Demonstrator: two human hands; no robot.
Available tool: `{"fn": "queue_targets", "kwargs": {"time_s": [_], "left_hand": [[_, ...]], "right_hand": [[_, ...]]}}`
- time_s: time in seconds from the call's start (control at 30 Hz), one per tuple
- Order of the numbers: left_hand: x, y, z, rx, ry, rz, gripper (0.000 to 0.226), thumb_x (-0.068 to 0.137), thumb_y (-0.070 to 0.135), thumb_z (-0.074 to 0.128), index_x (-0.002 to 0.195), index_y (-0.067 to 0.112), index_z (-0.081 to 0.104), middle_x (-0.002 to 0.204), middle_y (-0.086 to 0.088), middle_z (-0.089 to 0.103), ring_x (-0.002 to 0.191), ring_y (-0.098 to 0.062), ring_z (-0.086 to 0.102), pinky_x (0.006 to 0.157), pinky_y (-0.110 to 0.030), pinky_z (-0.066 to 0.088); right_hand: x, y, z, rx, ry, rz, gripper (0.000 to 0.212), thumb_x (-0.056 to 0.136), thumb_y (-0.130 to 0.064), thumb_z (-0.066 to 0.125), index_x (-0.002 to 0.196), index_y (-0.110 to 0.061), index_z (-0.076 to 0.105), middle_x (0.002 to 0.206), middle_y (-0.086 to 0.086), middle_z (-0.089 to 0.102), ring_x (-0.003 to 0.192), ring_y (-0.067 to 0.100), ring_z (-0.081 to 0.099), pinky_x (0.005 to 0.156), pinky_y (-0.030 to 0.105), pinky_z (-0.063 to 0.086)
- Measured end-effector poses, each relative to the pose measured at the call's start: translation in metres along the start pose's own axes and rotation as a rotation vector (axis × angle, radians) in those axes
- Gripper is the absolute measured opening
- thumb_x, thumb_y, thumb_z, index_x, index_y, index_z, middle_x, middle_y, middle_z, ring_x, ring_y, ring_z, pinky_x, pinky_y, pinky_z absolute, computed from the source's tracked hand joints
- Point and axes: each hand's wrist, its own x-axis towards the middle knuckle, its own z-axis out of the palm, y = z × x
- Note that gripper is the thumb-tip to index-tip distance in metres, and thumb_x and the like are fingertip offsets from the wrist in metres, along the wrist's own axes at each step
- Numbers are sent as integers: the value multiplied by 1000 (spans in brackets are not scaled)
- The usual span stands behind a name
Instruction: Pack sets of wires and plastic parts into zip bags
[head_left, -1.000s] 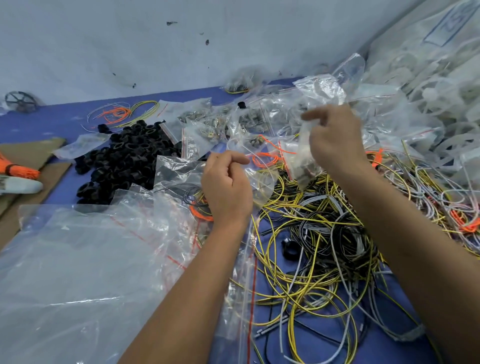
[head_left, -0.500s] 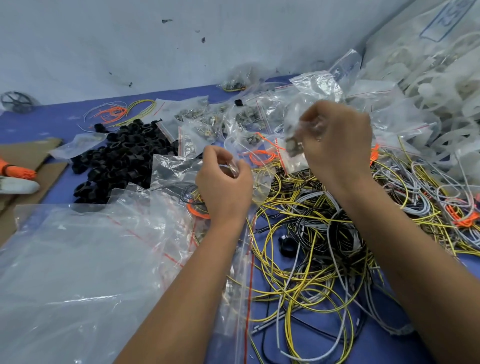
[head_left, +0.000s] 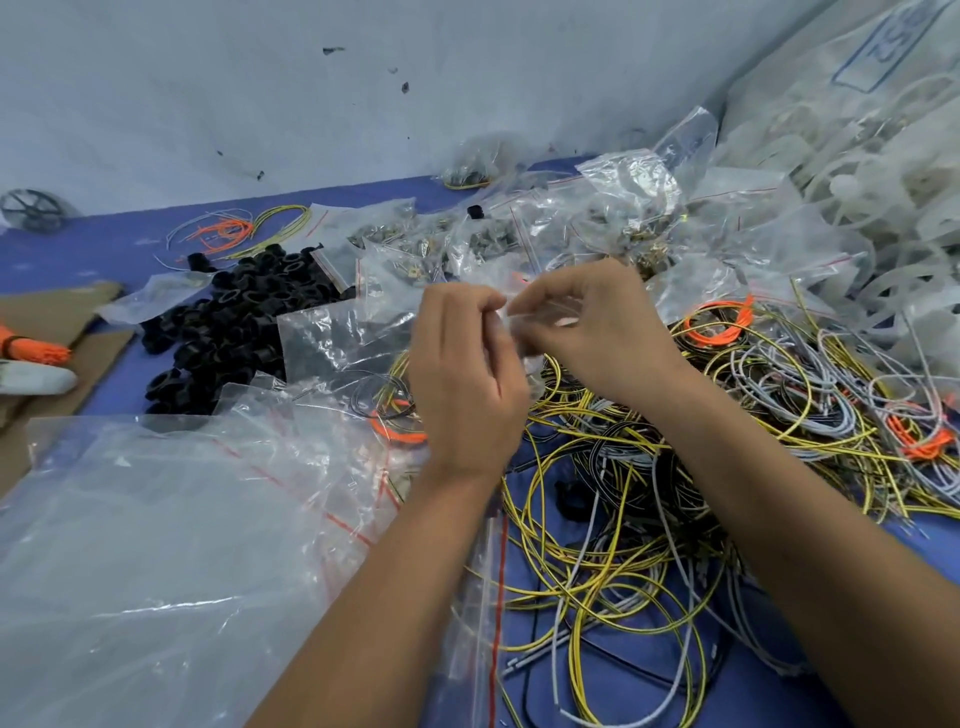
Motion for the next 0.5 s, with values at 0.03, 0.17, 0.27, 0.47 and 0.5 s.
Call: {"fn": "queue_targets", "kwargs": {"time_s": [0.03,0.17,0.27,0.47,0.5], "left_hand": [[0,2,0,-4,-31,46,12,90,-9,55,95,-2,63,94,-10,57,88,-17,51,84,-16,36],[-1,8,1,-22,-113,157,17,88,-12,53,97,-5,65,96,-15,60,90,-29,56,86,-23,41],[-1,11,1,-51,-138,182,18,87,-14,53,96,-4,65,96,-15,60,90,-28,55,89,-21,39],[0,7,1,-85,-10,21,13,92,-9,52,94,-1,62,97,-10,58,92,-24,55,86,-27,42],[1,4,1,-87,31,-42,13,92,-10,53,94,0,61,97,-8,57,91,-22,54,83,-29,43]], "right_hand": [[0,0,-2,16,-79,-18,16,85,5,75,83,-11,78,72,-5,74,69,4,72,67,19,57],[6,2,-10,115,-308,3,51,90,12,65,60,-29,63,48,-19,53,47,-6,51,52,4,40],[18,7,-17,11,-400,35,55,90,9,62,48,-25,60,45,-11,54,43,2,54,49,11,43],[18,16,-11,511,-299,193,15,100,0,57,100,8,70,84,19,69,70,22,66,66,31,60],[17,17,-9,640,-231,242,19,101,-3,56,109,8,69,93,18,71,78,24,68,74,36,62]]}}
